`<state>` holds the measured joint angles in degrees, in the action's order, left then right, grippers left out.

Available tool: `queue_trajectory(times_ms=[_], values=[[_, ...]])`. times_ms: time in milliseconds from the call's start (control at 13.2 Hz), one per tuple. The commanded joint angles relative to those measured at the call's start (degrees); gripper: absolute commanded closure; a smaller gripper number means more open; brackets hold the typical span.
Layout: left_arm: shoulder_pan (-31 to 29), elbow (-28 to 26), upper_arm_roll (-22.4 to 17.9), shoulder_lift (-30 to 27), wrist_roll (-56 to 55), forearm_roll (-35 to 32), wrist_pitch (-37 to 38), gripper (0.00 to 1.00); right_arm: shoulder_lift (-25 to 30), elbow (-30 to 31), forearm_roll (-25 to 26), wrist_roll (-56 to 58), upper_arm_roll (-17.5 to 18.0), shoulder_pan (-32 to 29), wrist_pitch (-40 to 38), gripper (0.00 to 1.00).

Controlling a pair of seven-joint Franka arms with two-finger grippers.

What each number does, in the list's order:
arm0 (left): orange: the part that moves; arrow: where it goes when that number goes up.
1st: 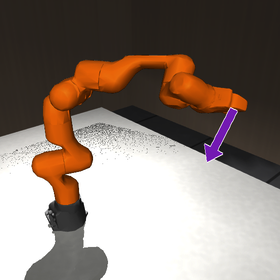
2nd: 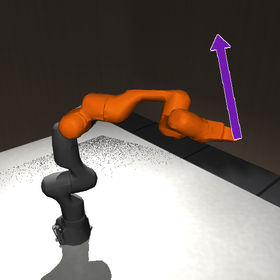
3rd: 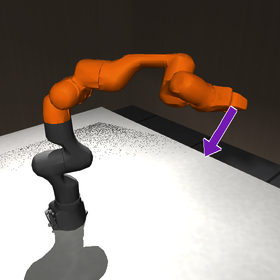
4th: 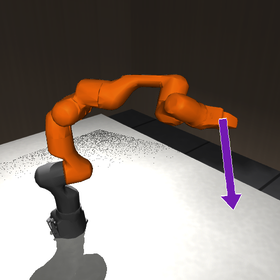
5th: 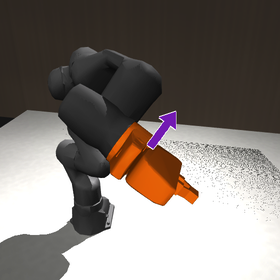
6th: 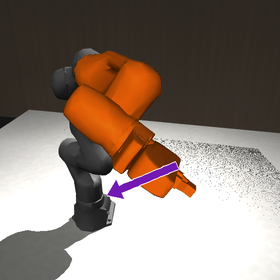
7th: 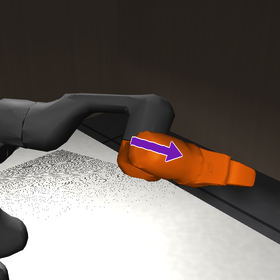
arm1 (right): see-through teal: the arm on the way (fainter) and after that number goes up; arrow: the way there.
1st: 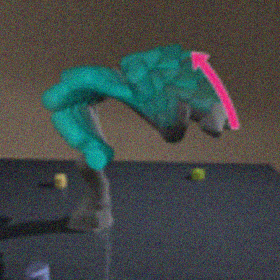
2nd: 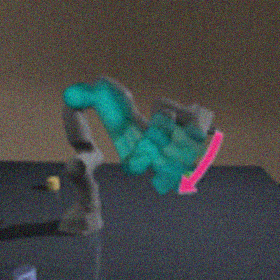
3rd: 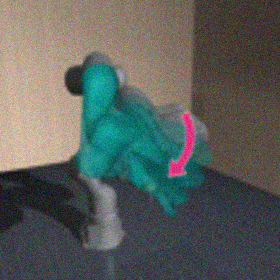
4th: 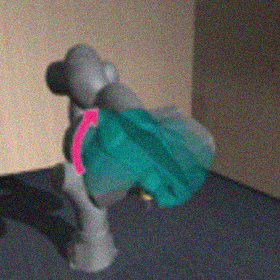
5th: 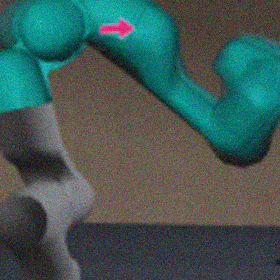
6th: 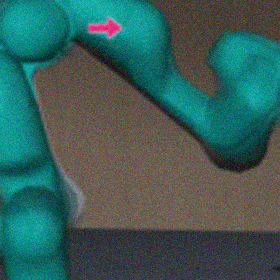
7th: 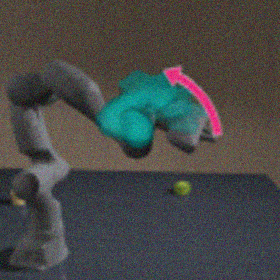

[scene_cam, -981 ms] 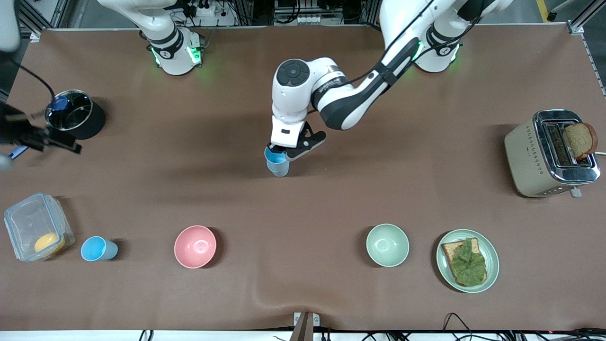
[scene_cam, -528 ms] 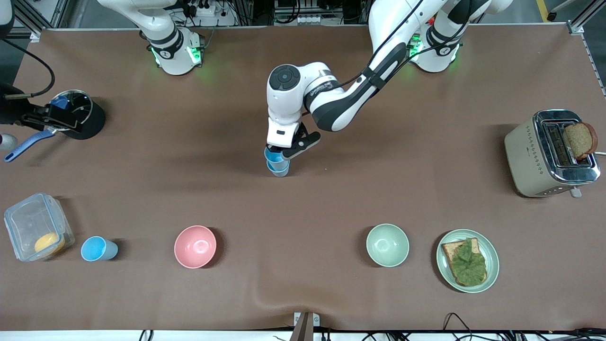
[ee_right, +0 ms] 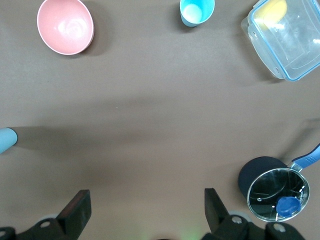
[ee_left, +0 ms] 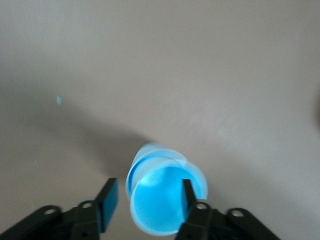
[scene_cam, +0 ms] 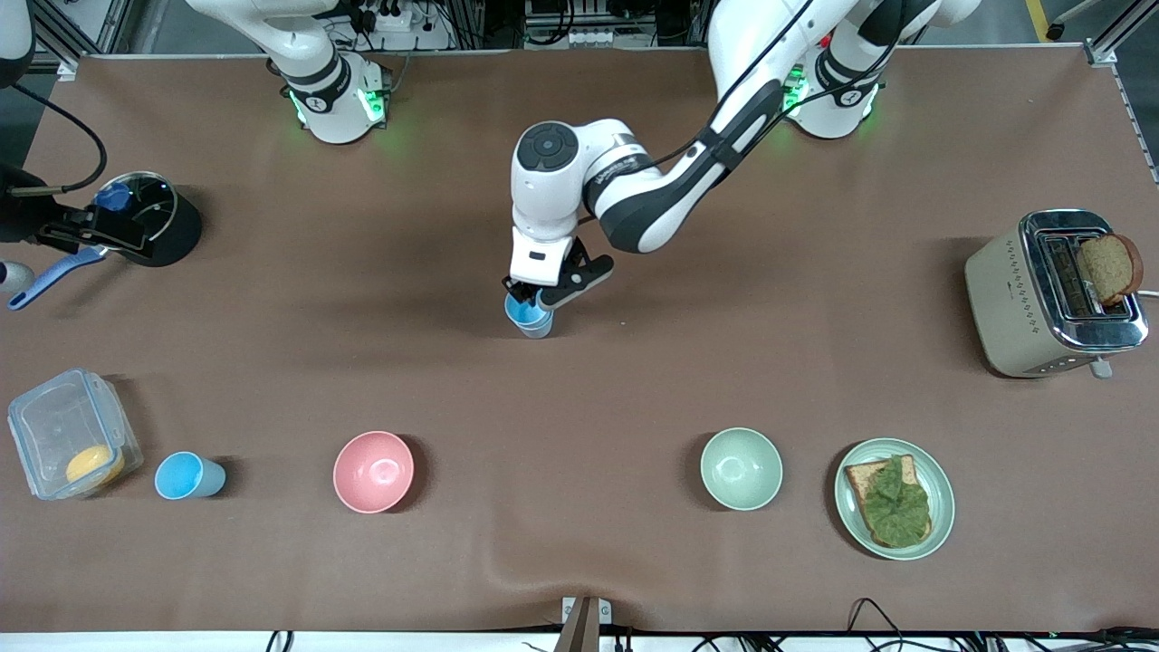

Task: Stack blue cups with both arms
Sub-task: 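Open the left gripper and lift it off the stacked cups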

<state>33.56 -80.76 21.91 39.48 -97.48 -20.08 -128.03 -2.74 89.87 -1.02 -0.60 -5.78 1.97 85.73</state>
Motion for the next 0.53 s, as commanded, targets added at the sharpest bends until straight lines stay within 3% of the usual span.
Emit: queue_trajectory(times_ms=[0,226,453], values=[[-5.9,-2.4,-0.5,-9.0,1.9,-2.2,3.1,0.00,0.2,0.5,1.0,0.3,0.7,-0.7,0.4,0.00],[-11.6,-2.9,-0.5,-15.0,8.5,-2.2,12.4,0.00,0.2,0.4,1.0,0.3,0.7,-0.5,0.4,0.00],[-18.4,-3.3,-0.1,-19.5,21.9,-1.1,18.7,0.00,0.2,0.4,1.0,0.3,0.7,-0.5,0.4,0.00]])
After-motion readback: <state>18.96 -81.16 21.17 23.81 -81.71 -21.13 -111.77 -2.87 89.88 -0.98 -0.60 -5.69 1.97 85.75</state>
